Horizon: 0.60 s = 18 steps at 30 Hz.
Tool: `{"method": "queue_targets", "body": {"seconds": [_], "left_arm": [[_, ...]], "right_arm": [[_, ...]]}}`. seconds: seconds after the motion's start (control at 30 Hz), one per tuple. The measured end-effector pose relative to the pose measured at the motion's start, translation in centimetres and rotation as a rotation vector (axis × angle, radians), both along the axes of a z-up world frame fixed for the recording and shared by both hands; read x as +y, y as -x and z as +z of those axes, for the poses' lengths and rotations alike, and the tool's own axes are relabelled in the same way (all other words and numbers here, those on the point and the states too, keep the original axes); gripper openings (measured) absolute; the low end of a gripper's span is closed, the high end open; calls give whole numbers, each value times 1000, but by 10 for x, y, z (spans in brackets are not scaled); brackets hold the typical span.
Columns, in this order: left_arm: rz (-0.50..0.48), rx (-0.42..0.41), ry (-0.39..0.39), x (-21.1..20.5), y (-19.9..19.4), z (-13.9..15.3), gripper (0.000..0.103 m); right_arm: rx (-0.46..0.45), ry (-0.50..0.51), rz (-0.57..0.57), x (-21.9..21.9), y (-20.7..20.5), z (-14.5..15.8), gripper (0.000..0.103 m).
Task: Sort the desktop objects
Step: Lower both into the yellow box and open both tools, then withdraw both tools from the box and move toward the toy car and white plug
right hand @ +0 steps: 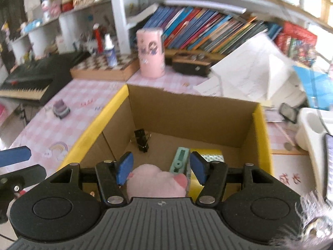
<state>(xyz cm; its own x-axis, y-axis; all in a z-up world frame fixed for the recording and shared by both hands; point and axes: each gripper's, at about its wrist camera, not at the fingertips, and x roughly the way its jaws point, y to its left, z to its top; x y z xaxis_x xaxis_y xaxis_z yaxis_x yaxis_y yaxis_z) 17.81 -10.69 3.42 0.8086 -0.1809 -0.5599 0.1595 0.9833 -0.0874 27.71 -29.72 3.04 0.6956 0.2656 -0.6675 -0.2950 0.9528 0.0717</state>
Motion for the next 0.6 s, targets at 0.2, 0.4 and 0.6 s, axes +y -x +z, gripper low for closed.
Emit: {"method": "queue_targets", "body": {"seconds": [0.2, 0.4, 0.6], "left_arm": [[-18, -33, 26, 15, 16, 4, 54], [-38, -39, 54, 26, 27, 1, 61], [-45, -11, 48, 37, 38, -8, 65]], "right_arm": [[-102, -14, -142, -5, 46, 17, 59], [-163, 13, -293, -13, 94, 22, 64], [-134, 40, -406, -10, 134, 9, 66]]}}
